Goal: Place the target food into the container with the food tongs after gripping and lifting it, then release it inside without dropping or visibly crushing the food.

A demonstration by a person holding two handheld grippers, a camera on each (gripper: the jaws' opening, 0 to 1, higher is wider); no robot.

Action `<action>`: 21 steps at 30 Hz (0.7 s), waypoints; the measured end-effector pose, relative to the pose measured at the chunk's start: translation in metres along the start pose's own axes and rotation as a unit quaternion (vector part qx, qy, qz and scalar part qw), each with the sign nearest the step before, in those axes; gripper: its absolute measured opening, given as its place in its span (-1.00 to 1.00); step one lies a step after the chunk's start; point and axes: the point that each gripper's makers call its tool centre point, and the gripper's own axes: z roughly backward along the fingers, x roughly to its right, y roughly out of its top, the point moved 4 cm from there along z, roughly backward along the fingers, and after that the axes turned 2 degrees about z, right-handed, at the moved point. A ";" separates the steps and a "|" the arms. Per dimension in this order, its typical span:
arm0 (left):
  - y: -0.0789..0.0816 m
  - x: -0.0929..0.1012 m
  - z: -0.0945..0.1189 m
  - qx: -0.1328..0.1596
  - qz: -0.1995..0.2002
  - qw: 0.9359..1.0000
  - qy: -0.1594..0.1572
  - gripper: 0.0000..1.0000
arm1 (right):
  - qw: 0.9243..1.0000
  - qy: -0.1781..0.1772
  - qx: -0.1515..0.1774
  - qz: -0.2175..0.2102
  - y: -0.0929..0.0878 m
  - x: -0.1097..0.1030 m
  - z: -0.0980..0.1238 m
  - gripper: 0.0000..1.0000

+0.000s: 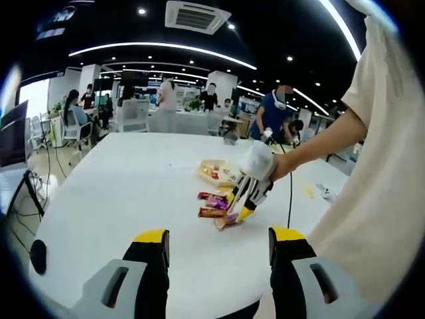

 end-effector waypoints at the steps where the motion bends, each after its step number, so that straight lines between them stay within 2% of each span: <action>1: -0.001 0.000 0.001 0.000 0.001 1.000 0.000 0.20 | 1.000 0.001 -0.001 -0.002 -0.001 0.000 0.000 -0.42; 8: -0.001 0.000 0.000 -0.002 0.002 1.000 -0.003 0.20 | 1.000 0.001 -0.003 -0.017 -0.007 -0.004 -0.002 -0.42; 21: -0.002 -0.004 0.006 -0.002 0.003 1.000 0.002 0.19 | 1.000 -0.002 0.002 -0.026 0.000 -0.006 -0.010 -0.42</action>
